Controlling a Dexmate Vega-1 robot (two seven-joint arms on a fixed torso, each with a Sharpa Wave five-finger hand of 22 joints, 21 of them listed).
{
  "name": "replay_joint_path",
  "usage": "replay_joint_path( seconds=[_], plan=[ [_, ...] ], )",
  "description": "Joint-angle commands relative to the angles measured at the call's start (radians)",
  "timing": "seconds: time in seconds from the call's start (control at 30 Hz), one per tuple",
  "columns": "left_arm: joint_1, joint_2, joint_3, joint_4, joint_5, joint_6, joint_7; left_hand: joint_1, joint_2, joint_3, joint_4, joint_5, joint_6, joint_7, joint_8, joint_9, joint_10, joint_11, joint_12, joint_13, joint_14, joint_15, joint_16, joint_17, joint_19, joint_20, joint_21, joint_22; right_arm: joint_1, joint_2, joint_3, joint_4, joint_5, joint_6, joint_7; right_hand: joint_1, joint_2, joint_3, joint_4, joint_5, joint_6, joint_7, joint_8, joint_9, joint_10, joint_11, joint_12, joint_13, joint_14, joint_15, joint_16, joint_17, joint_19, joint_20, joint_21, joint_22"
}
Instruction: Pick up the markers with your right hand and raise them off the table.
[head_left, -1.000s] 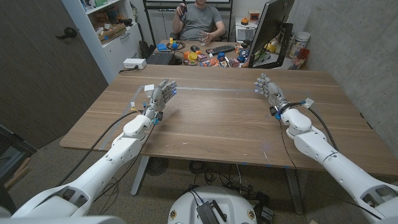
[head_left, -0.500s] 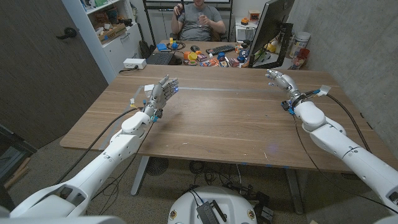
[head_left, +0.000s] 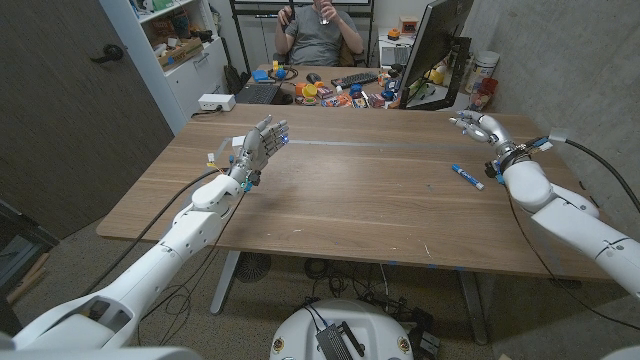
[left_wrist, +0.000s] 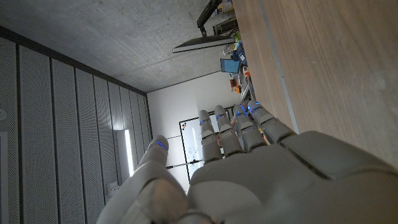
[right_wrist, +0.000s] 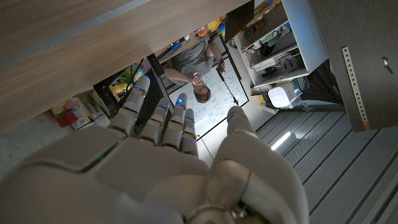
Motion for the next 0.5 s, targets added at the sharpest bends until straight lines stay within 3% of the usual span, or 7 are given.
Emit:
replay_joint_path(
  seconds=[0.03,0.23,0.33,0.5],
  plan=[
    [-0.015,-0.007,0.007,0.017,-0.003,-0.007,-0.024,0.003,0.007,0.008,-0.004,-0.004,0.004,0.011,0.008,0.002,0.006,0.009,0.006,0.001,0.004,-0.057,0.006,0.002,0.01,-0.061,0.007,0.005,-0.109,-0.161,0.04,-0.133,-0.22,-0.314,-0.122,0.032,-0.013,-0.005,-0.005,0.013,0.022,0.005,0.005,0.001,0.016,-0.007,0.004,0.001,0.019,-0.041,0.008,0.0,0.017,-0.025,-0.011,-0.001],
    [-0.015,-0.009,0.009,0.023,-0.001,-0.01,-0.027,0.003,0.007,0.009,-0.005,-0.004,0.006,0.015,0.008,0.002,0.006,0.013,0.006,0.001,0.004,-0.059,0.006,0.002,0.01,-0.067,0.007,0.005,-0.128,-0.239,0.011,-0.169,-0.297,-0.422,-0.069,0.08,-0.055,-0.017,-0.009,0.035,0.005,0.026,-0.008,0.003,-0.008,-0.003,-0.013,0.0,0.011,-0.021,-0.003,-0.001,0.02,-0.025,-0.032,-0.002],
    [-0.022,-0.015,0.011,0.039,-0.005,-0.002,-0.028,0.003,0.008,0.009,-0.006,-0.004,0.006,0.016,0.008,0.002,0.007,0.011,0.007,0.001,0.004,-0.06,0.006,0.002,0.009,-0.069,0.006,0.005,-0.127,-0.274,-0.011,-0.18,-0.322,-0.445,-0.024,0.125,-0.076,-0.023,-0.004,0.057,0.01,0.07,-0.009,0.005,-0.005,0.017,-0.018,-0.001,0.027,0.013,-0.002,0.0,0.057,-0.004,-0.037,-0.001],
    [-0.029,-0.02,0.017,0.059,-0.007,0.004,-0.038,0.002,0.008,0.009,-0.006,-0.005,0.007,0.017,0.008,0.002,0.008,0.011,0.007,0.001,0.002,-0.06,0.005,0.002,0.008,-0.07,0.006,0.005,-0.09,-0.297,-0.093,-0.178,-0.408,-0.441,0.031,0.158,-0.103,-0.033,-0.004,0.076,0.01,0.102,-0.012,0.006,-0.009,0.034,-0.024,-0.001,0.041,0.038,-0.001,0.0,0.094,0.024,-0.04,0.0]
  ],
)
